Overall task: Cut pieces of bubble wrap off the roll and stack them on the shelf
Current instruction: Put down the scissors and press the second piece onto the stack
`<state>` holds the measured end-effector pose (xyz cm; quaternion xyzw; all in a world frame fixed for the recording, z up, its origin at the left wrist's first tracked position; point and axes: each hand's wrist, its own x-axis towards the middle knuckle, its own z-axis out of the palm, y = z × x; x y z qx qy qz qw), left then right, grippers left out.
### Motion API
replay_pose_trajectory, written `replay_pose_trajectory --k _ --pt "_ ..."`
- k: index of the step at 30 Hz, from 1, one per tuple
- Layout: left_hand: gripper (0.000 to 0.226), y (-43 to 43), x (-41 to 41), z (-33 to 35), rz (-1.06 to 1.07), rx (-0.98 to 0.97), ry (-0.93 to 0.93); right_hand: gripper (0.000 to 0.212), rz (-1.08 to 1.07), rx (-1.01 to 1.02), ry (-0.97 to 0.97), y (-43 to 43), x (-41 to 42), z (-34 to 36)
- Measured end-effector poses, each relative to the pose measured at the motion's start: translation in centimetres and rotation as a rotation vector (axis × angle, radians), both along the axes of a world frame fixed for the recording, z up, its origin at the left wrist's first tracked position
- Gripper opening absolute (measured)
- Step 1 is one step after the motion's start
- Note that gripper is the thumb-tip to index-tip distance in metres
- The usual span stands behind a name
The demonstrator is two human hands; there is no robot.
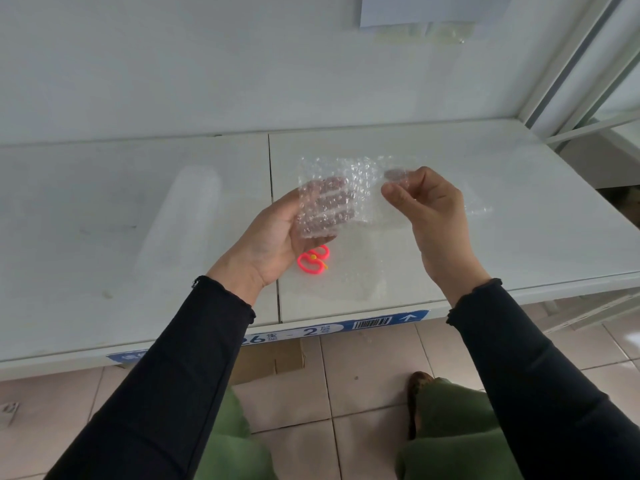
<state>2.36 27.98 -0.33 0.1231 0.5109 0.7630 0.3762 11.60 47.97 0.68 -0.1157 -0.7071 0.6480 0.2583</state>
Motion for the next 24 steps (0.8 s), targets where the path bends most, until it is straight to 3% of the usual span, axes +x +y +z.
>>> replay_pose_trajectory --k 6,16,21,24 --pt "0.070 0.1 0.5 1.2 -0.036 0.006 0.025 0.026 -0.034 -0.007 0.043 0.0 0.0 0.0" --pt "0.053 0.6 0.9 0.3 -0.008 -0.100 0.243 0.025 -0.123 0.038 0.056 -0.2 0.2 0.3" --pt "0.055 0.7 1.0 0.2 -0.009 -0.122 0.262 0.049 -0.144 0.021 0.076 -0.3 0.2 0.4" --pt "0.055 0.9 1.1 0.1 0.037 -0.133 0.263 0.060 -0.116 -0.088 0.012 -0.1 0.2 0.4"
